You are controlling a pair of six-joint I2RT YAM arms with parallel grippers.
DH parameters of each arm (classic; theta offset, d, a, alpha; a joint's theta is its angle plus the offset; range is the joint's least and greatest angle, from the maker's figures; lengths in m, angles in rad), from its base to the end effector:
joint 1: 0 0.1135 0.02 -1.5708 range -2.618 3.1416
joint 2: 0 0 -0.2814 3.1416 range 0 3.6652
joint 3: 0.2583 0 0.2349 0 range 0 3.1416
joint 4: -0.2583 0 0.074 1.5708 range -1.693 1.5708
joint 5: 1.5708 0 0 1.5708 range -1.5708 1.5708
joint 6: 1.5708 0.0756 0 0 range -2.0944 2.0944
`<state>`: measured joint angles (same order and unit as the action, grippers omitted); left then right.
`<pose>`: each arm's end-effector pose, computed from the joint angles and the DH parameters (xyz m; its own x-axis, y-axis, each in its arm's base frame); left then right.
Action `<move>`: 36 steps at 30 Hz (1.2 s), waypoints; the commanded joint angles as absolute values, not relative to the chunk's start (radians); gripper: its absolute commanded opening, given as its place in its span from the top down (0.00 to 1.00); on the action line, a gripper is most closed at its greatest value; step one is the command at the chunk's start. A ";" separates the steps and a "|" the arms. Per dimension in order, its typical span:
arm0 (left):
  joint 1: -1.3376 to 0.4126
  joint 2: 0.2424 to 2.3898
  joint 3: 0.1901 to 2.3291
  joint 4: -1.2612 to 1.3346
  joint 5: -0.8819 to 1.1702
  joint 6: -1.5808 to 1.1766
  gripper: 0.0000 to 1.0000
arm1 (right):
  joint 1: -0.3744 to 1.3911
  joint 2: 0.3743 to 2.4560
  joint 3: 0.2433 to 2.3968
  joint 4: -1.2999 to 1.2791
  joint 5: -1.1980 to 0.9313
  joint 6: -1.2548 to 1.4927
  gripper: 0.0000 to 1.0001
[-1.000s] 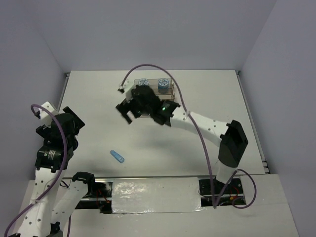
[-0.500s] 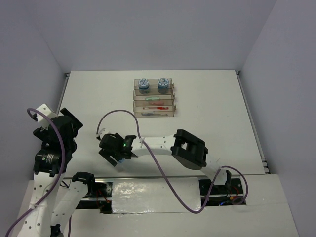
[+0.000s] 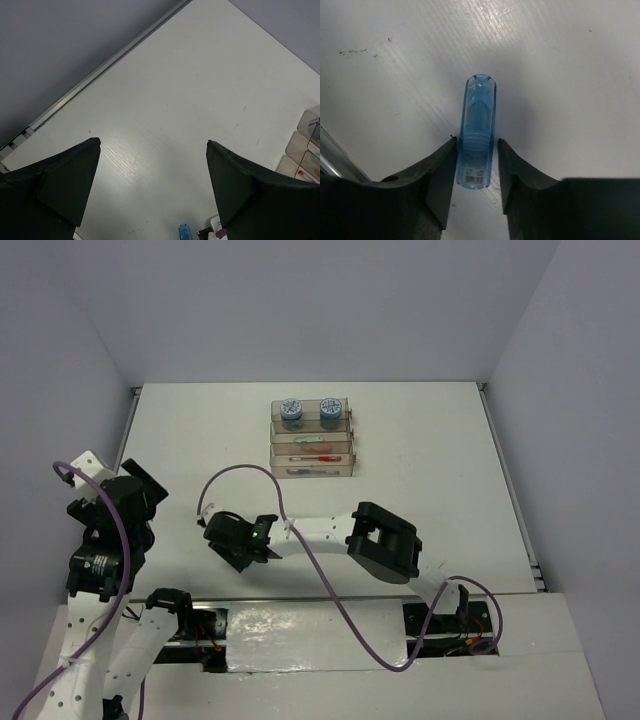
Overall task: Sort the stationery into containers
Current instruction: Pick up the stationery from the center of the board, then place the stationery in the storage box.
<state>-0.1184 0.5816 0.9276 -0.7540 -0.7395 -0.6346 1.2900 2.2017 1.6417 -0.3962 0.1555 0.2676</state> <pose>0.1027 0.0391 0.3500 -0.0049 -0.4405 -0.8977 -0.6580 0.6774 -0.3289 0.1487 0.4733 0.1495 -0.4628 -0.6620 -0.5896 -0.8317 0.5544 0.0304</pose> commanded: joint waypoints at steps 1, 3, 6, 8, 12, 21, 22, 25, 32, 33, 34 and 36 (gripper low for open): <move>-0.112 0.577 0.939 -0.713 -0.736 -0.626 0.01 | 1.299 2.229 1.618 -0.403 0.069 0.247 0.58; -0.114 0.577 0.939 -0.712 -0.736 -0.626 0.01 | 1.296 2.215 1.606 -0.388 0.042 0.216 0.83; -0.114 0.574 0.937 -0.709 -0.733 -0.626 0.01 | 1.281 2.114 1.519 -0.263 0.061 0.148 1.00; -0.115 0.571 0.936 -0.707 -0.732 -0.624 0.01 | 1.249 2.001 1.447 -0.210 0.040 0.079 1.00; -0.115 0.561 0.930 -0.687 -0.709 -0.614 0.01 | 1.160 1.806 1.342 -0.136 -0.116 -0.223 1.00; -0.124 0.568 0.922 -0.666 -0.672 -0.595 0.01 | 0.777 1.966 1.699 -0.428 0.020 -0.625 1.00; -0.124 0.571 0.922 -0.663 -0.669 -0.594 0.01 | 0.759 2.000 1.768 -0.440 0.038 -0.667 1.00; -0.132 0.574 0.919 -0.654 -0.658 -0.585 0.01 | 0.723 2.086 1.792 -0.350 0.147 -0.800 1.00; -0.140 0.588 0.917 -0.644 -0.621 -0.566 0.01 | 0.657 2.149 1.766 -0.215 0.080 -0.957 1.00; -0.141 0.584 0.919 -0.643 -0.618 -0.563 0.01 | 0.652 2.148 1.746 -0.190 0.055 -0.959 1.00; -0.141 0.583 0.917 -0.643 -0.615 -0.561 0.01 | 0.643 2.146 1.741 -0.181 0.051 -0.957 0.99; -0.143 0.578 0.917 -0.637 -0.611 -0.560 0.01 | 0.634 2.152 1.750 -0.204 0.035 -0.950 0.96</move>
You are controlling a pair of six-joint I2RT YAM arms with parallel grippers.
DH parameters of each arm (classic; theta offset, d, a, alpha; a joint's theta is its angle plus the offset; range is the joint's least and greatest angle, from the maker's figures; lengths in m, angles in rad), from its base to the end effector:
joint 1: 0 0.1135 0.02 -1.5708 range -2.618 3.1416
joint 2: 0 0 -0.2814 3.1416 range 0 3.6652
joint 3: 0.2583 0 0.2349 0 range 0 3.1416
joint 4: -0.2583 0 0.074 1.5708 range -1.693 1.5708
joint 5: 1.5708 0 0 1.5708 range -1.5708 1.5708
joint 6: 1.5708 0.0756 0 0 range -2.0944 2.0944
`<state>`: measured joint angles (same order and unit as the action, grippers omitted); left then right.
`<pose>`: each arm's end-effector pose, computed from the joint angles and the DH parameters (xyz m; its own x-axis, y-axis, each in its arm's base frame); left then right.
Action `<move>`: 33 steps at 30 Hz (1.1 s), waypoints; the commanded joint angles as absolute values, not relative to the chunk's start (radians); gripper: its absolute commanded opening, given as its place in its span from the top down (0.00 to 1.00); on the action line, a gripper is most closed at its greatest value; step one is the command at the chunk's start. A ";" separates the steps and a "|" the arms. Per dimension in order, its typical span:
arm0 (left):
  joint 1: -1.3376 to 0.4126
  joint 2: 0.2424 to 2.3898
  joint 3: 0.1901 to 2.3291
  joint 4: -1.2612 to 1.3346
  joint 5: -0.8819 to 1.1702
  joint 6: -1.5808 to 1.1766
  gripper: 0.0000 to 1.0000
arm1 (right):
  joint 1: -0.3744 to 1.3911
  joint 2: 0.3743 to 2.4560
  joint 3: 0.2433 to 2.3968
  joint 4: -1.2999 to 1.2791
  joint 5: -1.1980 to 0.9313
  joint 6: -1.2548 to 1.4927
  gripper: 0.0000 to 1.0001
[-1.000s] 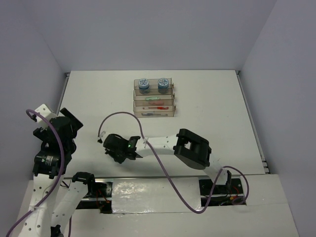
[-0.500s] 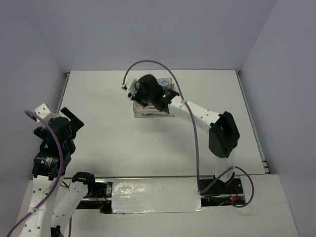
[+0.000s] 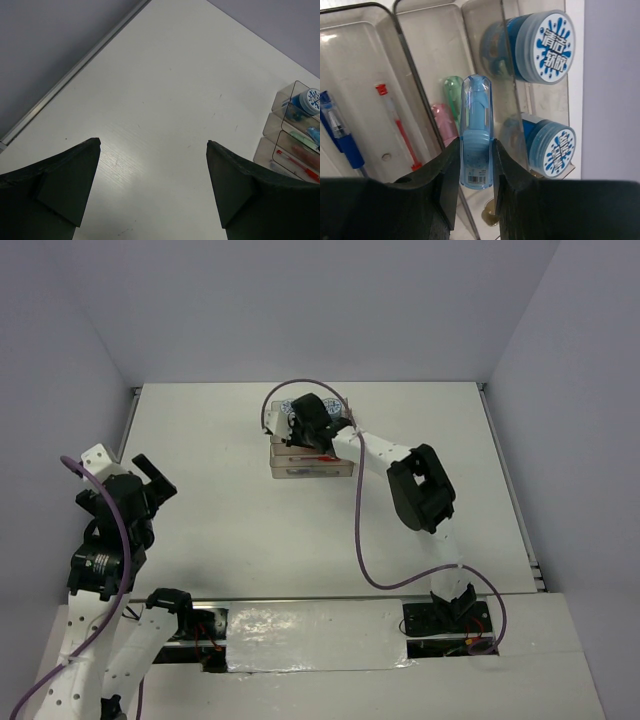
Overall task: Sort the stationery into containers
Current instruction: Place the stationery in the storage box, then reset both arms
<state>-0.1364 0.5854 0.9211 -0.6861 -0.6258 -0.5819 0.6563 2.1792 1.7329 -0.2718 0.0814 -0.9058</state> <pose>0.1122 0.0293 0.3540 -0.0451 -0.4434 -0.8952 -0.5502 0.7590 -0.3482 0.4189 0.3149 0.2022 0.1187 -0.8985 -0.4226 -0.7555 0.1944 -0.6256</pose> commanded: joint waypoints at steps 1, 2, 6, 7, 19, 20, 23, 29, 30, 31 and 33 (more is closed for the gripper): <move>-0.143 0.578 0.916 -0.637 -0.609 -0.558 0.01 | 0.629 2.158 1.752 -0.206 0.031 -0.942 0.95; -0.144 0.577 0.914 -0.635 -0.607 -0.558 0.01 | 0.627 2.161 1.753 -0.215 0.029 -0.939 0.91; -0.144 0.577 0.916 -0.637 -0.604 -0.554 0.01 | 0.624 2.164 1.737 -0.212 0.032 -0.936 0.69; -0.144 0.575 0.916 -0.637 -0.604 -0.552 0.01 | 0.623 2.163 1.730 -0.206 0.031 -0.931 0.66; -0.147 0.592 0.911 -0.629 -0.591 -0.540 0.01 | 0.624 2.039 1.692 -0.169 0.032 -0.765 0.00; -0.147 0.595 0.911 -0.626 -0.592 -0.540 0.01 | 0.623 2.008 1.684 -0.164 0.044 -0.706 0.00; -0.147 0.615 0.917 -0.623 -0.598 -0.531 0.01 | 0.621 1.821 1.587 -0.149 0.161 -0.369 0.00; -0.127 0.696 0.963 -0.640 -0.615 -0.515 0.01 | 0.621 1.282 1.196 -0.202 0.390 0.104 0.00; -0.124 0.704 0.968 -0.643 -0.614 -0.511 0.01 | 0.624 1.213 1.151 -0.209 0.396 0.157 0.00; -0.120 0.710 0.971 -0.643 -0.612 -0.508 0.01 | 0.623 1.147 1.105 -0.221 0.409 0.188 0.00; -0.117 0.722 0.968 -0.641 -0.604 -0.496 0.01 | 0.624 0.979 1.026 -0.313 0.452 0.276 0.00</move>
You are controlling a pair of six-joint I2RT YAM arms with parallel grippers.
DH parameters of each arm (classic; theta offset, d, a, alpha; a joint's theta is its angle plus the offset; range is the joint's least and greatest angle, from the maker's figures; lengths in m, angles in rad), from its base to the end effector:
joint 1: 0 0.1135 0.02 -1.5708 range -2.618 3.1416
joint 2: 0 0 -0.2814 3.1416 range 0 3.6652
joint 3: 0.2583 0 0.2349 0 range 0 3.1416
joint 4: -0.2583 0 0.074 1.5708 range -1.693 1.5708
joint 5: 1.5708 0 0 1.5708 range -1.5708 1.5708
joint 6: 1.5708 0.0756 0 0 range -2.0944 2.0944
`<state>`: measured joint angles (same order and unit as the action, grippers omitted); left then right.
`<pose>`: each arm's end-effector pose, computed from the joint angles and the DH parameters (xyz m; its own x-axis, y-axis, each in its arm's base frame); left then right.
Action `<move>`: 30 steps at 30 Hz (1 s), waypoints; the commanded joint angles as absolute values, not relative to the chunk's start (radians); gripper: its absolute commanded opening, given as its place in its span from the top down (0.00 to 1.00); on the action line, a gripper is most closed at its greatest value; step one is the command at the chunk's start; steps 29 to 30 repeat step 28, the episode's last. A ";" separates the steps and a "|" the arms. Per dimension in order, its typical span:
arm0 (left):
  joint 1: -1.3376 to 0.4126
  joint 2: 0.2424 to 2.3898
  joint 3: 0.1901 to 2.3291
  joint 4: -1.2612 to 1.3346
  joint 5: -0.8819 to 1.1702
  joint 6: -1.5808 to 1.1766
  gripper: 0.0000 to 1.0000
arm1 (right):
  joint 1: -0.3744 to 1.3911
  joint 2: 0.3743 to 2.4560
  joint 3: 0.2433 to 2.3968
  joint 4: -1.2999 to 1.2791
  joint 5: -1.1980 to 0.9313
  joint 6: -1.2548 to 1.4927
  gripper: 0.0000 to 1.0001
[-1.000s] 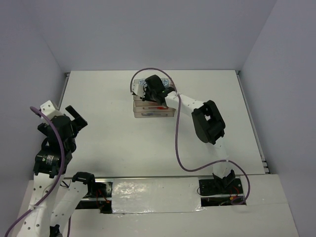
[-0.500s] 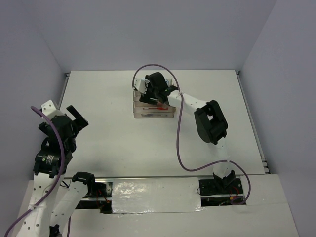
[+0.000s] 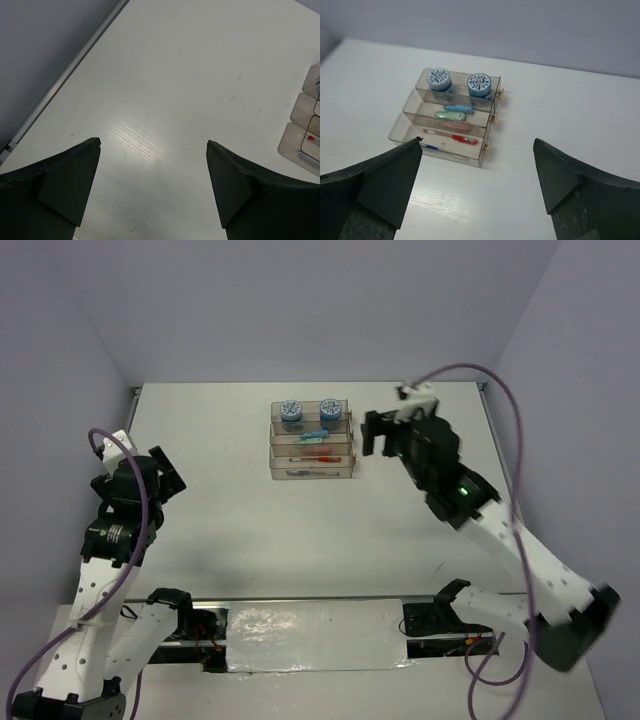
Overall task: Sort the stationery into containers
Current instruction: Reset both arms
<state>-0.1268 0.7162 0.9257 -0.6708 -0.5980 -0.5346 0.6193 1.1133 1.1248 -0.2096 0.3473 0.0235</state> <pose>0.1439 0.0246 0.3434 -0.1784 -0.4017 -0.8982 -0.5653 0.7890 -0.2406 0.2302 0.1325 0.4000 -0.1667 -0.0917 -0.9817 -0.2702 0.9618 -0.0439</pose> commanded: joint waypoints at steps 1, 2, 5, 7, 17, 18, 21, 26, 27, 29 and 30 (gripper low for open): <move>-0.117 0.723 0.963 -0.634 -0.591 -0.489 0.01 | 0.624 0.932 1.011 -0.362 0.471 0.299 0.00; -0.115 0.727 0.957 -0.634 -0.588 -0.482 0.01 | 0.626 0.889 0.993 -0.450 0.515 0.314 0.00; -0.114 0.726 0.957 -0.637 -0.557 -0.472 0.01 | 0.626 0.737 0.957 -0.596 0.584 0.339 0.00; -0.114 0.723 0.959 -0.656 -0.542 -0.479 0.01 | 0.624 0.642 0.943 -0.652 0.601 0.344 0.00; -0.120 0.534 0.845 -0.627 -0.466 -0.488 0.01 | 0.624 0.390 0.893 -0.837 0.601 0.348 0.00; -0.126 0.519 0.841 -0.621 -0.463 -0.488 0.01 | 0.624 0.381 0.891 -0.838 0.609 0.345 0.00; -0.129 0.494 0.834 -0.617 -0.472 -0.494 0.01 | 0.624 0.371 0.891 -0.839 0.603 0.341 0.00; -0.132 0.526 0.841 -0.621 -0.465 -0.495 0.01 | 0.624 0.400 0.887 -0.827 0.598 0.348 0.00; -0.132 0.532 0.842 -0.623 -0.465 -0.497 0.01 | 0.624 0.405 0.887 -0.827 0.601 0.350 0.00; -0.132 0.537 0.844 -0.624 -0.468 -0.497 0.01 | 0.624 0.411 0.887 -0.827 0.600 0.350 0.00; -0.132 0.537 0.844 -0.624 -0.468 -0.497 0.01 | 0.624 0.411 0.887 -0.827 0.600 0.350 0.00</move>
